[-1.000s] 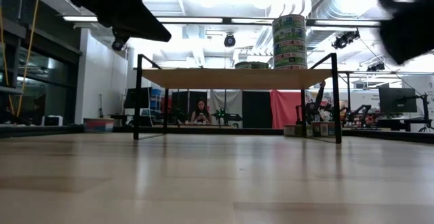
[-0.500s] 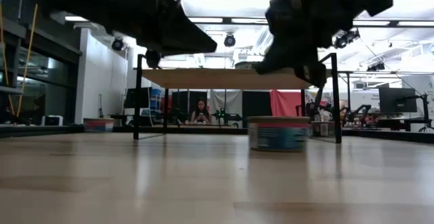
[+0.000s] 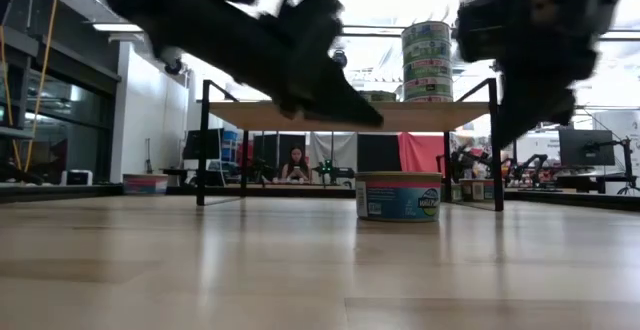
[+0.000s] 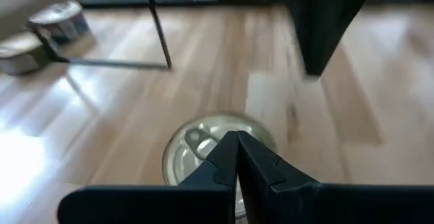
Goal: Stack canned seafood by type on shelf
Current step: Put the blue pink tuna can on the shelf
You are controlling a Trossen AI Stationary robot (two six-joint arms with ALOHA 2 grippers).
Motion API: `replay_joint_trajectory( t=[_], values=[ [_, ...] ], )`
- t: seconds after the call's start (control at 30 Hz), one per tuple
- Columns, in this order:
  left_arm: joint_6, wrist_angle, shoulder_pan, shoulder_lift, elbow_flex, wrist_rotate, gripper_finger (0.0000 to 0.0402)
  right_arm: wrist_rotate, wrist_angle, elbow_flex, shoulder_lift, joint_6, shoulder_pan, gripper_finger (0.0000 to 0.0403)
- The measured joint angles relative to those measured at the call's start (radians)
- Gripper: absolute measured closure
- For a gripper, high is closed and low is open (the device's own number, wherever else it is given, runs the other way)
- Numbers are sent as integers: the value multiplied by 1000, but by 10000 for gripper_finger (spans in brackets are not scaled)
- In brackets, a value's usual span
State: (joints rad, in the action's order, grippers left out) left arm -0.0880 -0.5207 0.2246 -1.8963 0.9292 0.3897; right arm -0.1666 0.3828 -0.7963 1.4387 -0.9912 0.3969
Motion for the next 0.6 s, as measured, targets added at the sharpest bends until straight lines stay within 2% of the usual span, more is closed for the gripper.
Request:
replay_joint_trajectory(
  t=[0.13, 0.23, 0.43, 0.6],
  values=[
    [72, 150, -27, -69, 103, -82, 401, -69, 54, 0, 0, -104, 82, 403],
    [46, 213, -44, -100, 140, -100, 401, -113, 60, 22, -7, -220, 134, 403],
    [-5, 212, -62, -104, 149, -101, 401, -182, -20, 114, -45, -430, 223, 403],
    [-17, 234, -33, -104, 149, -164, 401, -250, -95, 141, -53, -468, 239, 403]
  ],
)
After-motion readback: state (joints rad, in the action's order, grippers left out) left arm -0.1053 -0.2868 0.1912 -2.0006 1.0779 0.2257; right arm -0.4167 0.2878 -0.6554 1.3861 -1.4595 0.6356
